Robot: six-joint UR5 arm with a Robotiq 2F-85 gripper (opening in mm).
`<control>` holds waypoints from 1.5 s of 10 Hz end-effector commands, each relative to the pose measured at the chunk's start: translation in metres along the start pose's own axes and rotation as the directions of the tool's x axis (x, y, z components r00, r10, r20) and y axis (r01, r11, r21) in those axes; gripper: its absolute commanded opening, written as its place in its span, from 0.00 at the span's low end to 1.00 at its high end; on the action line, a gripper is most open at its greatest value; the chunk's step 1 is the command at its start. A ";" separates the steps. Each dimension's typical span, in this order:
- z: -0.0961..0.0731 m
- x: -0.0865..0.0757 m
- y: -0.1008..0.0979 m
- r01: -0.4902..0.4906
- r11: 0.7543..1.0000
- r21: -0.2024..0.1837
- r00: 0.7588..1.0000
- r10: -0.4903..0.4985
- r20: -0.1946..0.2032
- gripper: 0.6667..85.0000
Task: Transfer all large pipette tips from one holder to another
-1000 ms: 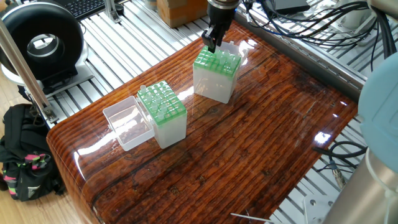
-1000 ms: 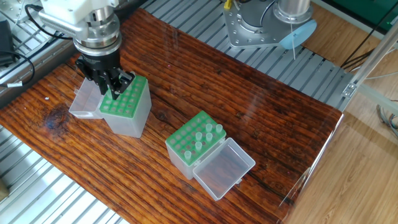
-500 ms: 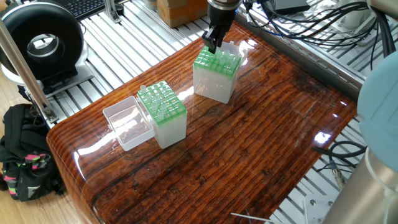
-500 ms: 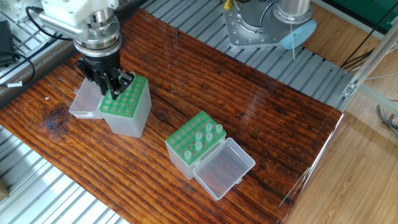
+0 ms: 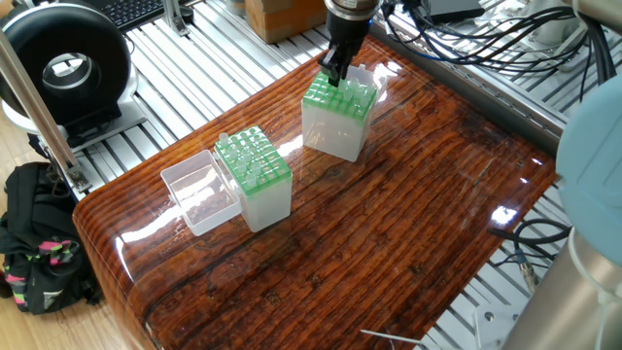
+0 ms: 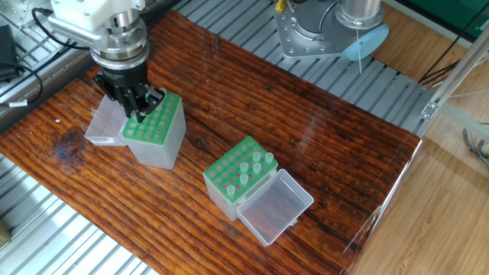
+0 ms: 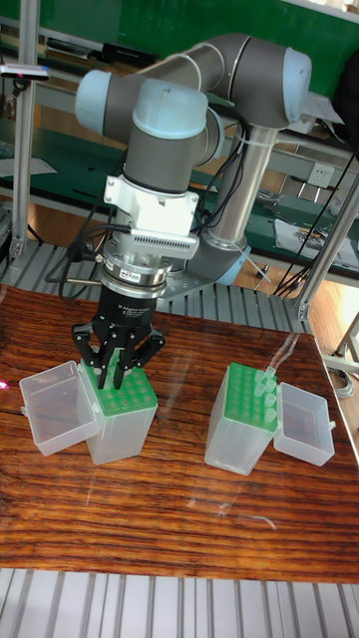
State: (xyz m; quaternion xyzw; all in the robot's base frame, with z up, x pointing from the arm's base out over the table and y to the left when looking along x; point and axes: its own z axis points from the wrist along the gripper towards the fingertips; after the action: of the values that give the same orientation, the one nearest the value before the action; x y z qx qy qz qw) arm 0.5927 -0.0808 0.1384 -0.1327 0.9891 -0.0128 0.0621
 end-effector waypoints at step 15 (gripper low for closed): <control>-0.010 -0.002 0.004 -0.029 0.999 -0.012 1.000 0.029 -0.002 0.00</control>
State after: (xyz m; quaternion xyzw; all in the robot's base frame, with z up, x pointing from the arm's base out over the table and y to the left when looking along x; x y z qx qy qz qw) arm 0.5932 -0.0809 0.1422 -0.1215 0.9907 -0.0130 0.0599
